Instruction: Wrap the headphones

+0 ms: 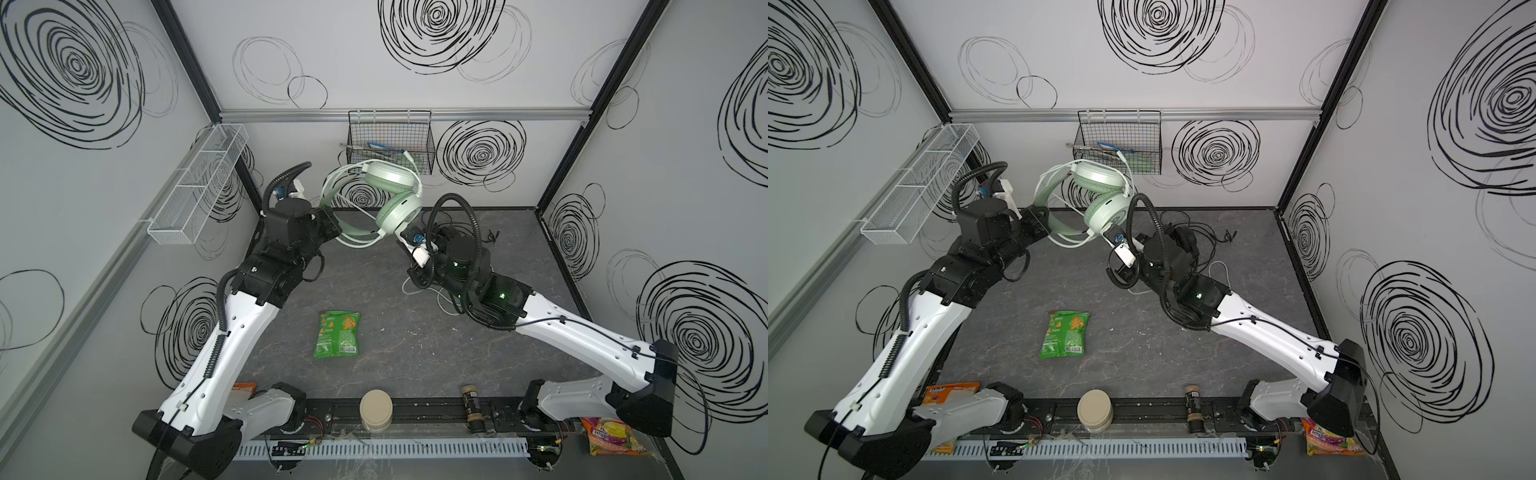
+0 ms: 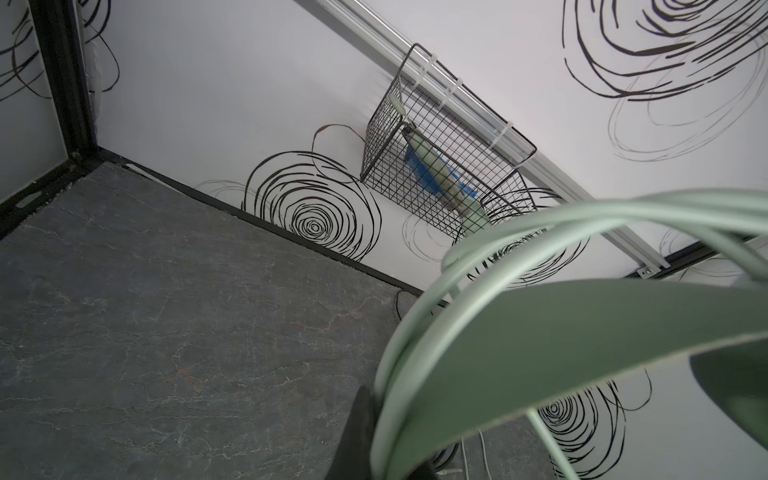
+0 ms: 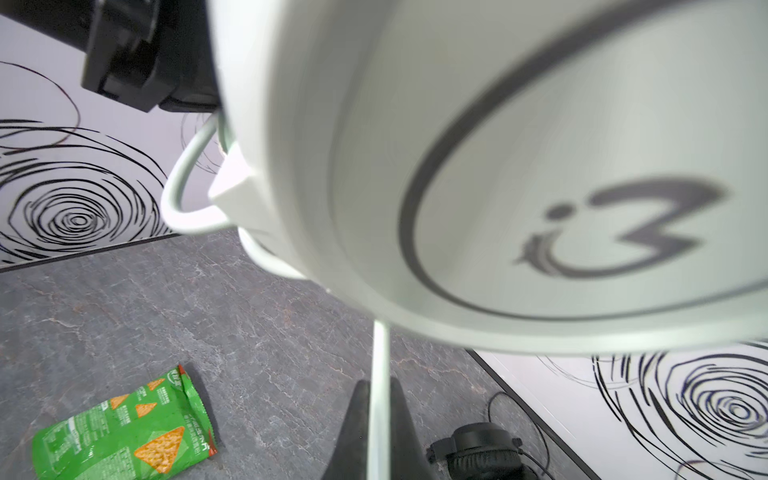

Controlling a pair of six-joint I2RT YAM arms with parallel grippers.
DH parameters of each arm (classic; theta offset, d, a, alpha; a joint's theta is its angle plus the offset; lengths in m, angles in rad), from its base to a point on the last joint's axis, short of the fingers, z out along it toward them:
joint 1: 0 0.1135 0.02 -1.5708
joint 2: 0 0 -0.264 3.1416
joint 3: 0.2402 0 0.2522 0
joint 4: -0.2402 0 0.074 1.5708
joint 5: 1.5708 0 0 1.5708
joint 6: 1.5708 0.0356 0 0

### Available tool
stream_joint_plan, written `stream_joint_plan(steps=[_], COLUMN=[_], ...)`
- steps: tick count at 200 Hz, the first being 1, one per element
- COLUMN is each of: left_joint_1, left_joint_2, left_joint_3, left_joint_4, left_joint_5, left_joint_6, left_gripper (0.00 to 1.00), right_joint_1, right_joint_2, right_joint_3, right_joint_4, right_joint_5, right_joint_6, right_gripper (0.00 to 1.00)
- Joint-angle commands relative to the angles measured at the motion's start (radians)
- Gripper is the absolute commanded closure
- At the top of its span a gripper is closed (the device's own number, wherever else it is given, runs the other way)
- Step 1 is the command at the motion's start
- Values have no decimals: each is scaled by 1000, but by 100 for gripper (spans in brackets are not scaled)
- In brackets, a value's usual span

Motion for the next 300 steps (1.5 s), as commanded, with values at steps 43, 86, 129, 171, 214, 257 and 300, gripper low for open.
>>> stream_joint_plan(steps=[43,86,129,171,214,257,300], left_joint_1=[92,93,87,47,14,53,48], left_joint_2=[-7,2,7,2,-37,-47,4], left_joint_3=[-12,-26,-63,-84,-129,-82,152], left_joint_4=[210,216,226,209,227,230,167], left_joint_5=[-212,-250,-340,-423,-507,-476,-409], left_joint_6=[-167,-152,-11,167,244,230,167], left_gripper=[100,100,100,100,100,100,100], right_joint_1=[30,97,156,244,264,210,24], right_joint_2=[10,32,34,62,70,18,-61], right_joint_3=[-6,-2,58,100,157,143,69], right_joint_4=[13,9,-43,-52,-72,-165,-117], right_joint_5=[67,107,200,358,386,120,-169], right_joint_6=[-71,-145,-269,-523,-547,-170,77], right_gripper=[100,100,100,100,100,100,100])
